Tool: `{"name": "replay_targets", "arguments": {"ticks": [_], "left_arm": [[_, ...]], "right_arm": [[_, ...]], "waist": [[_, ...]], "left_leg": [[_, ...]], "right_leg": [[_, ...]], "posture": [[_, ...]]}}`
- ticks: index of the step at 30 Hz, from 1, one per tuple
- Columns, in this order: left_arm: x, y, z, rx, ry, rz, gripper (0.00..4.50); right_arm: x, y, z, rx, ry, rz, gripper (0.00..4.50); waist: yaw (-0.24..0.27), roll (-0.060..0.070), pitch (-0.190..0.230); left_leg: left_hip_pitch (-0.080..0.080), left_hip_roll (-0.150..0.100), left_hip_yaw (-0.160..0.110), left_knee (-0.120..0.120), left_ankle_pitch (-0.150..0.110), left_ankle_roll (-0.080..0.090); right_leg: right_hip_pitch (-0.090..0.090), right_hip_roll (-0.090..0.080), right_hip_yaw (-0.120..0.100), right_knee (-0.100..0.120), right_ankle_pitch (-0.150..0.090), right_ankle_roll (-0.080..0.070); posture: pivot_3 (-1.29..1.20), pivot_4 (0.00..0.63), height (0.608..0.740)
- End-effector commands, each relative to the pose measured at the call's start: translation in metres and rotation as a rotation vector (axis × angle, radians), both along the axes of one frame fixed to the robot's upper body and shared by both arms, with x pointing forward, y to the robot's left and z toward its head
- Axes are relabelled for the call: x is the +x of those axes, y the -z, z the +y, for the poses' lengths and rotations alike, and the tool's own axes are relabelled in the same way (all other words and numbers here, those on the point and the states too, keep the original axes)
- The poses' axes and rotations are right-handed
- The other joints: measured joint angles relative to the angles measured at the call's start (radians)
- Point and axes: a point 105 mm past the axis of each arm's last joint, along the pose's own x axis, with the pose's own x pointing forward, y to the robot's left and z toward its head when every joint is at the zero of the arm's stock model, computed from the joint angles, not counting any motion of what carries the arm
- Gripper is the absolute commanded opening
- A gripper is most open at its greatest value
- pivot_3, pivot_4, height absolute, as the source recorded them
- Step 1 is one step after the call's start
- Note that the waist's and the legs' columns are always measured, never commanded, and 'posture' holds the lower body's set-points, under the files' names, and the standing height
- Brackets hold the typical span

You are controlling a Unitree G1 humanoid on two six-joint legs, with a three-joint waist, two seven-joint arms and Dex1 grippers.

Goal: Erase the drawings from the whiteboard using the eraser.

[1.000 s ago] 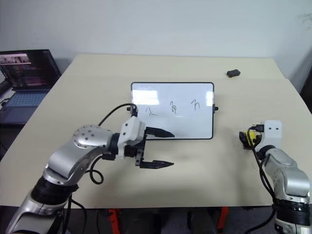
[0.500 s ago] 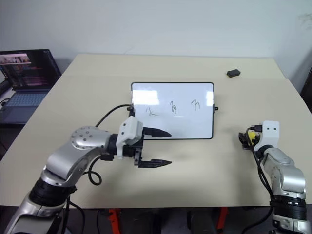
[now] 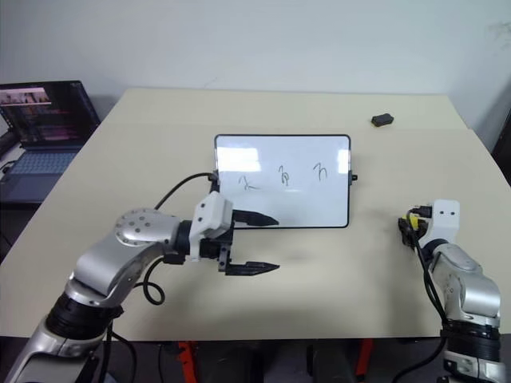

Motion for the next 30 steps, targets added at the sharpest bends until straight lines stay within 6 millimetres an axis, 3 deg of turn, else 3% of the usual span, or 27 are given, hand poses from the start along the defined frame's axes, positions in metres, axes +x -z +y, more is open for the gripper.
{"name": "replay_targets", "arguments": {"ticks": [1, 6, 13, 17, 19, 23, 26, 30], "left_arm": [[0.0, -0.009, 0.004, -0.014, -0.009, -0.038, 4.5], [0.003, -0.009, 0.008, -0.025, -0.042, -0.03, 4.5], [0.012, -0.006, 0.032, -0.02, -0.237, -0.018, 4.5], [0.024, -0.012, 0.039, -0.051, -0.379, -0.057, 4.5], [0.033, -0.018, 0.037, -0.103, -0.461, -0.071, 4.5], [0.034, -0.022, 0.027, -0.145, -0.473, -0.058, 4.5], [0.034, -0.025, 0.026, -0.146, -0.474, -0.063, 4.5], [0.044, -0.031, 0.031, -0.159, -0.532, -0.068, 4.5]], "right_arm": [[0.002, -0.009, -0.003, 0.007, 0.012, -0.039, 1.29], [0.002, -0.01, -0.004, 0.001, 0.015, -0.05, 1.29], [-0.008, -0.038, -0.001, -0.104, -0.003, -0.205, 1.29], [-0.015, -0.058, 0.019, -0.145, -0.063, -0.31, 1.28], [-0.013, -0.069, 0.04, -0.153, -0.134, -0.378, 1.28], [-0.002, -0.077, 0.067, -0.157, -0.235, -0.438, 1.28], [0.01, -0.094, 0.085, -0.165, -0.294, -0.522, 1.28], [0.021, -0.11, 0.097, -0.169, -0.316, -0.601, 1.28]], "waist": [[0.0, 0.0, 0.0], [-0.001, 0.0, 0.0], [-0.001, 0.0, 0.0], [0.001, 0.0, 0.0], [0.001, 0.0, 0.0], [-0.002, -0.001, 0.0], [-0.003, 0.0, 0.0], [-0.001, -0.001, 0.0]], "left_leg": [[0.0, 0.0, 0.0, 0.0, 0.0, 0.0], [0.0, 0.0, 0.0, 0.0, 0.0, 0.0], [0.0, 0.0, 0.0, 0.0, 0.0, 0.0], [0.0, 0.0, -0.001, 0.0, 0.0, 0.0], [0.0, 0.0, 0.0, 0.001, 0.0, 0.0], [0.002, -0.001, 0.0, 0.004, 0.0, 0.0], [0.003, 0.0, 0.0, 0.004, 0.0, -0.001], [0.003, 0.0, -0.001, 0.006, 0.0, -0.001]], "right_leg": [[0.0, 0.0, 0.0, 0.0, 0.0, 0.0], [0.0, 0.0, 0.0, 0.0, 0.0, 0.0], [0.0, 0.0, 0.0, 0.0, 0.0, 0.0], [0.0, -0.001, 0.0, 0.001, 0.0, 0.0], [0.0, -0.001, 0.0, 0.002, 0.0, 0.0], [0.0, -0.001, 0.0, 0.007, 0.0, 0.0], [-0.001, 0.0, 0.0, 0.011, 0.0, 0.0], [-0.001, 0.0, 0.0, 0.012, 0.0, 0.0]], "posture": [[0.0, 0.15, 0.74], [0.0, 0.15, 0.74], [0.0, 0.15, 0.74], [0.0, 0.15, 0.74], [0.0, 0.15, 0.74], [0.0, 0.15, 0.74], [0.0, 0.15, 0.74], [0.0, 0.15, 0.74]]}}
